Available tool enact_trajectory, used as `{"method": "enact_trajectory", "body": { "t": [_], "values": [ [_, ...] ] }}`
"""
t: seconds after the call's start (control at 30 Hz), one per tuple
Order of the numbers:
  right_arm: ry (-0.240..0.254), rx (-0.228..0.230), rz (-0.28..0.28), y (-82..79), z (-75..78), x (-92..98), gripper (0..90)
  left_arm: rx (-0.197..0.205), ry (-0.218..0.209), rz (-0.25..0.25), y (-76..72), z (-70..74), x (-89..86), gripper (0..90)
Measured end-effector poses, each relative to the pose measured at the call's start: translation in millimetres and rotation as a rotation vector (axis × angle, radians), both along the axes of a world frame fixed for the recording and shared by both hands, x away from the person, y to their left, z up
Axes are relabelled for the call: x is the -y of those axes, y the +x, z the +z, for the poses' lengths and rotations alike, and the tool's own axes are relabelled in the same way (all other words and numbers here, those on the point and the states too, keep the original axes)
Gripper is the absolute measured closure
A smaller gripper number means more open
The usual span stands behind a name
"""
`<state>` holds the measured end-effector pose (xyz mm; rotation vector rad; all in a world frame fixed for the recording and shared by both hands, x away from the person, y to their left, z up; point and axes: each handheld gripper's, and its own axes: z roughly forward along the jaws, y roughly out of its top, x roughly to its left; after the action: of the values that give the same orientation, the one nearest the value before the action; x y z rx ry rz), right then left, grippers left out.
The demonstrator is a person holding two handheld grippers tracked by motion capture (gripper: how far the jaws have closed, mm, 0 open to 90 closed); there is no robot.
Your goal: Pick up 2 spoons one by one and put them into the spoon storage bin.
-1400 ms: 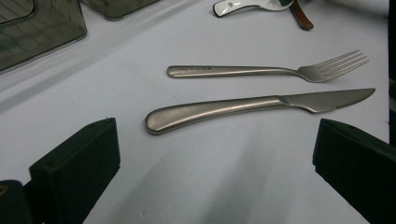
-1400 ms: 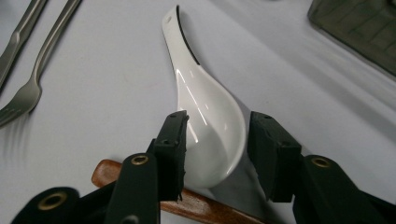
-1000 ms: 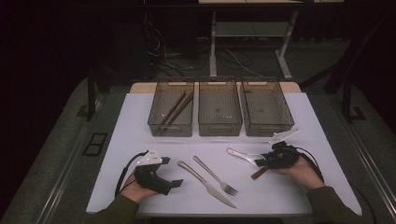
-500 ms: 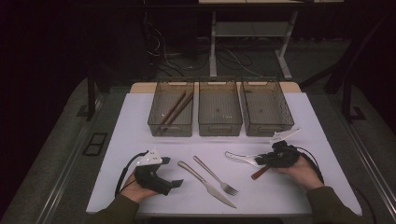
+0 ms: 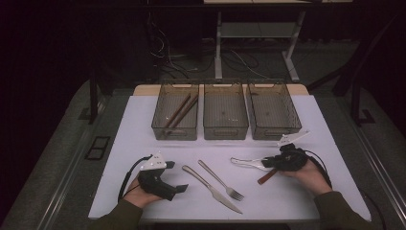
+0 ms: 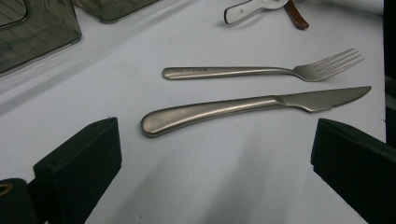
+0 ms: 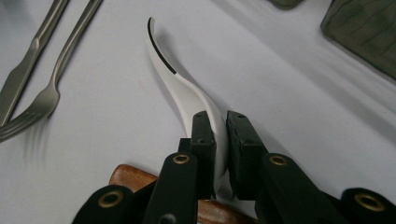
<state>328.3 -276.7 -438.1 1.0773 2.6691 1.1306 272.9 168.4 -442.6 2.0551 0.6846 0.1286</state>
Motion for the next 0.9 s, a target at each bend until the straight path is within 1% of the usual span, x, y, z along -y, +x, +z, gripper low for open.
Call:
{"method": "enact_trajectory", "body": {
  "t": [0.23,0.3,0.47,0.6,0.7,0.9],
  "values": [
    [0.028,0.041,-0.03,1.5,8.0,3.3,81.2,0.002,-0.009,0.006,1.0,-0.1,-1.5,1.0],
    [0.041,0.053,-0.035,2.3,10.8,3.9,81.2,0.001,-0.005,0.008,0.8,-0.1,-1.6,0.9],
    [0.049,0.084,-0.049,4.0,17.9,2.7,81.2,-0.014,-0.001,0.012,1.1,0.3,-2.8,0.0],
    [0.054,0.115,-0.064,6.4,24.8,1.7,81.2,-0.013,0.001,0.011,0.7,0.7,-3.3,0.0],
    [0.057,0.127,-0.069,8.3,29.7,0.7,81.2,0.002,0.006,0.011,-0.5,1.0,-2.3,0.1],
    [0.066,0.153,-0.083,13.0,39.0,-2.2,81.2,0.0,0.011,-0.001,-1.3,0.8,-1.4,0.1]
  ]
}}
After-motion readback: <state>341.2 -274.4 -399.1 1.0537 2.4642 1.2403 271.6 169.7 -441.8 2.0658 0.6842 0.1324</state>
